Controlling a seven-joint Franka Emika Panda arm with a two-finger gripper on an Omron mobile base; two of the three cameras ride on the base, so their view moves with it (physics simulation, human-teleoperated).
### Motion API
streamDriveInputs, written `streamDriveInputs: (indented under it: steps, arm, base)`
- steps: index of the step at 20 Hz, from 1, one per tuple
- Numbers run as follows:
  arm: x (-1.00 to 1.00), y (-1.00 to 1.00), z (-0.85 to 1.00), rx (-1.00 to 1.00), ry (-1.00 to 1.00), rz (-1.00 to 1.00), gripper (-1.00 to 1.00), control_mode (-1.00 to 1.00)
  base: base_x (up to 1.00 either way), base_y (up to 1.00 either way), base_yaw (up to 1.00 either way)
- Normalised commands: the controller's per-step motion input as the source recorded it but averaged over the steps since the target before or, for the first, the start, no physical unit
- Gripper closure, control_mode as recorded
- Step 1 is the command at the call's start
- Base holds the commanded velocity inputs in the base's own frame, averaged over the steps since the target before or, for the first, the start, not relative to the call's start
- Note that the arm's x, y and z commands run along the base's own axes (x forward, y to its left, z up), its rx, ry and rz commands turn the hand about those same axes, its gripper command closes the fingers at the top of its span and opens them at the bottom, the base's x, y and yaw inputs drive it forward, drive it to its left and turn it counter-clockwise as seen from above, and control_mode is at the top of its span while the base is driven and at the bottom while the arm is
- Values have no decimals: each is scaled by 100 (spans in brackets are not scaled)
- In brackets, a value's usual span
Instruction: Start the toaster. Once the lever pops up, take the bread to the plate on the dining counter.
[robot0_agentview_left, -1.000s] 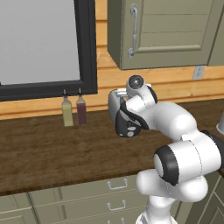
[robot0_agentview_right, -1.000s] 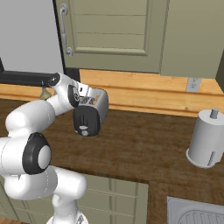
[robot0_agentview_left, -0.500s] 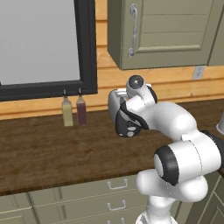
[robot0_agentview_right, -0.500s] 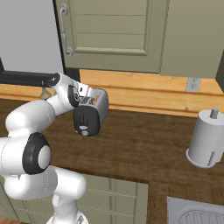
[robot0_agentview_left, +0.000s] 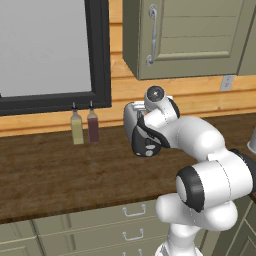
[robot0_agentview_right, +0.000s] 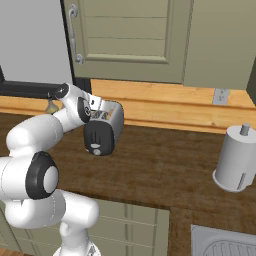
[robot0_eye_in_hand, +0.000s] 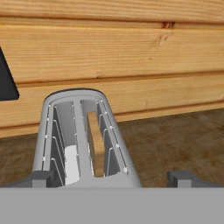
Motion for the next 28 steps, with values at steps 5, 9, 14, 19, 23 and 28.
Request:
streamDriveInputs:
  steps: [5,9,14,19,23,28]
  arm:
    - [0,0,0,0,0,0,-100,-100]
    - [0,0,0,0,0,0,-100,-100]
    - [0,0,0,0,0,0,-100,-100]
    - [0,0,0,0,0,0,-100,-100]
    - [0,0,0,0,0,0,-100,-100]
    - [0,0,0,0,0,0,-100,-100]
  base:
    - [0,0,0]
    - [0,0,0]
    - [0,0,0]
    - [0,0,0]
    - [0,0,0]
    - [0,0,0]
